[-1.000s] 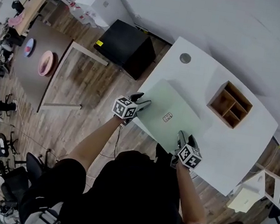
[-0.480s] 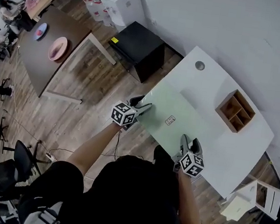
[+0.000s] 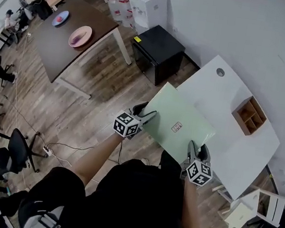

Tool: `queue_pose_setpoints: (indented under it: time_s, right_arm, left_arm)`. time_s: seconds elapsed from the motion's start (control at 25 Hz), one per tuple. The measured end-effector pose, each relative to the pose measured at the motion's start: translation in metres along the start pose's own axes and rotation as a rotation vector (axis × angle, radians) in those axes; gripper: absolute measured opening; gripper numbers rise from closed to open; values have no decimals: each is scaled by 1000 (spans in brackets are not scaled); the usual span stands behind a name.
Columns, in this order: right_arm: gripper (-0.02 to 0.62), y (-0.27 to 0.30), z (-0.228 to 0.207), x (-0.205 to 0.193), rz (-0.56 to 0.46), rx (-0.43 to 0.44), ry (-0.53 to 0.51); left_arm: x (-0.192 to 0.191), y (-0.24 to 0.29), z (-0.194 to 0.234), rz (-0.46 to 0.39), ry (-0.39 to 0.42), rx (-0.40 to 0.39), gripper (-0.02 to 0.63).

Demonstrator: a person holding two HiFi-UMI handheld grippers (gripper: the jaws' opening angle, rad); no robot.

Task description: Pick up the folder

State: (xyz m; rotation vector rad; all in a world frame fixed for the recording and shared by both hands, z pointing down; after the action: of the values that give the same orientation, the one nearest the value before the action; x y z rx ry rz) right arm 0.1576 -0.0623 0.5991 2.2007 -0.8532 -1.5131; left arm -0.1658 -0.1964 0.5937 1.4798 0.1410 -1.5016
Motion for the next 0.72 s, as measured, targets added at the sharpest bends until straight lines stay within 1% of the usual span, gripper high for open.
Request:
queue_pose_setpoints:
  time_s: [0.08,0.28,0.48,0.56,0.72]
  right_arm:
    - [296,-12,15,-5,-23,8,-16]
    - [296,-44,39,-20,-60,31,-43]
    - [295,-77,56,-27,-93,23,-70]
    - [295,-88,62,-32,-109,11,-71]
    - [295,-98,73,-37,-136,-13,-86]
  left_arm:
    - [-5,-24,-6,-15,1,13,250]
    - [-28,-70,-25,-32,-34,26,250]
    - [-44,-102,-47,-59,-83,34,250]
    - [-46,-111,-52,-70,-83,25,247]
    - [-44,-123,-56,-86,-56,21,246]
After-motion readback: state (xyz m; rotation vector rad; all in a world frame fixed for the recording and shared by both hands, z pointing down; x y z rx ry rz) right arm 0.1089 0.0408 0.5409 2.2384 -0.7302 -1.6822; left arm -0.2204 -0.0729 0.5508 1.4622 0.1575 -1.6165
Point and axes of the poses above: the fingertips, and each gripper's own axes: y forward along the fingers, z to its left, x out of its top, the point moved 8 cm from there along -y, backward along the fingers, and after that the axes turned 9 degrees about z, right-handed, at the moved point
